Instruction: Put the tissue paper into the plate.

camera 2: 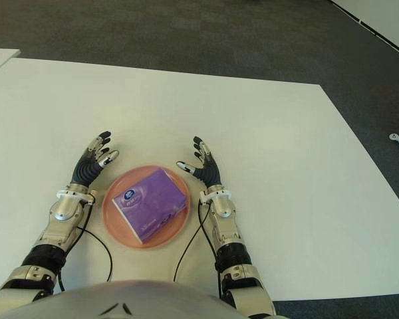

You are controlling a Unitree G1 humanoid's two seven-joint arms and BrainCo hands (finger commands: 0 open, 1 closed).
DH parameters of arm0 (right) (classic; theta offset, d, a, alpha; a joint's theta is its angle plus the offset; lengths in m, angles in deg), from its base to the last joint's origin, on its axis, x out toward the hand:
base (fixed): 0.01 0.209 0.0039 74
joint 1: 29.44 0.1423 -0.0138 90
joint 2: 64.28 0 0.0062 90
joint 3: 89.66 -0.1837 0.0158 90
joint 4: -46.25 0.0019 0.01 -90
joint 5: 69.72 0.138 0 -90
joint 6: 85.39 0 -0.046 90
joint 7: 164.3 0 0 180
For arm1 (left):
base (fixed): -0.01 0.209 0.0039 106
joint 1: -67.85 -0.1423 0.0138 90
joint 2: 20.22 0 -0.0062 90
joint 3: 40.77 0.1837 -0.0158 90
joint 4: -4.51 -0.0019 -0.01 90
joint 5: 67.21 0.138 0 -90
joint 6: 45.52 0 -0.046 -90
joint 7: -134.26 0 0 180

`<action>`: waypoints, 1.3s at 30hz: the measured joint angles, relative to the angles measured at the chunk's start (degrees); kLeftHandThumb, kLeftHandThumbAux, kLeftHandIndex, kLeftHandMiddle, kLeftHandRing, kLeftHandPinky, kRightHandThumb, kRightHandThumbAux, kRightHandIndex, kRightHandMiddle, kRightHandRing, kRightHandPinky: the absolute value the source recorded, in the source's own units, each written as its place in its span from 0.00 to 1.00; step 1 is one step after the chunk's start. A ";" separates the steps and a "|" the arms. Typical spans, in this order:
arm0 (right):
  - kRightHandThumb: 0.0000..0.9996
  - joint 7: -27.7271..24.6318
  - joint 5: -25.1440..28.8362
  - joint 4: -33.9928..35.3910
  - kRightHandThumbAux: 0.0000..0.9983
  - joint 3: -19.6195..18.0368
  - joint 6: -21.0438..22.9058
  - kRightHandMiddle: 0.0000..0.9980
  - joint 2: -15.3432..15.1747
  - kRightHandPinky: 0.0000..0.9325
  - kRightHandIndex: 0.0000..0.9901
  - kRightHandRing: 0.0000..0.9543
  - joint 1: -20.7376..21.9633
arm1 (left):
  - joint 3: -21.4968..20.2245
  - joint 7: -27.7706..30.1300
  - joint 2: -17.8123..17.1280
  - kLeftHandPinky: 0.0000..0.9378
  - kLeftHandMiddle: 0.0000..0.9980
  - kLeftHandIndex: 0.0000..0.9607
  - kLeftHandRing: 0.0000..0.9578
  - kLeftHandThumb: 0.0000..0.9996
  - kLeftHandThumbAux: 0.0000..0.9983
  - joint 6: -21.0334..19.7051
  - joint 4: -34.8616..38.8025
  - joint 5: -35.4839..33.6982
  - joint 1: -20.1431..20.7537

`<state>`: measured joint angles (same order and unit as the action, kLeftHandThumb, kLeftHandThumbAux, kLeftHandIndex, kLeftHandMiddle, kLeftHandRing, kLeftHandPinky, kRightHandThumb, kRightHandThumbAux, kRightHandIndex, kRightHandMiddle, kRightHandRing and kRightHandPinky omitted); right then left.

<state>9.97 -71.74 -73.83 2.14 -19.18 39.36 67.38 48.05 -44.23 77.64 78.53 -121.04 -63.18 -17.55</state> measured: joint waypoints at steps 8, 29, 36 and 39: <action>0.00 0.32 -0.08 0.93 0.77 -0.03 1.80 0.00 0.05 0.00 0.00 0.00 -0.19 | -0.29 -2.63 1.89 0.00 0.00 0.00 0.00 0.00 0.49 -1.44 4.11 -0.04 -2.67; 0.05 5.56 -0.92 6.40 0.77 -0.49 3.80 0.00 2.78 0.00 0.00 0.00 -4.20 | -0.70 -5.87 2.20 0.00 0.00 0.00 0.00 0.00 0.50 -0.98 4.02 0.15 -2.65; 0.08 9.23 -2.27 9.06 0.74 -0.31 4.18 0.00 4.18 0.00 0.00 0.00 -6.47 | -0.94 -5.87 2.24 0.00 0.00 0.00 0.00 0.00 0.50 -0.90 4.27 -0.41 -2.82; 0.08 10.05 -2.39 9.77 0.73 -0.28 4.53 0.00 4.60 0.00 0.00 0.00 -6.96 | -1.05 -5.87 2.26 0.00 0.00 0.00 0.00 0.00 0.50 -0.90 4.45 -0.69 -2.92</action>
<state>20.03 -74.13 -64.06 1.86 -14.65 43.96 60.42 47.00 -50.10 79.91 77.63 -116.59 -63.87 -20.47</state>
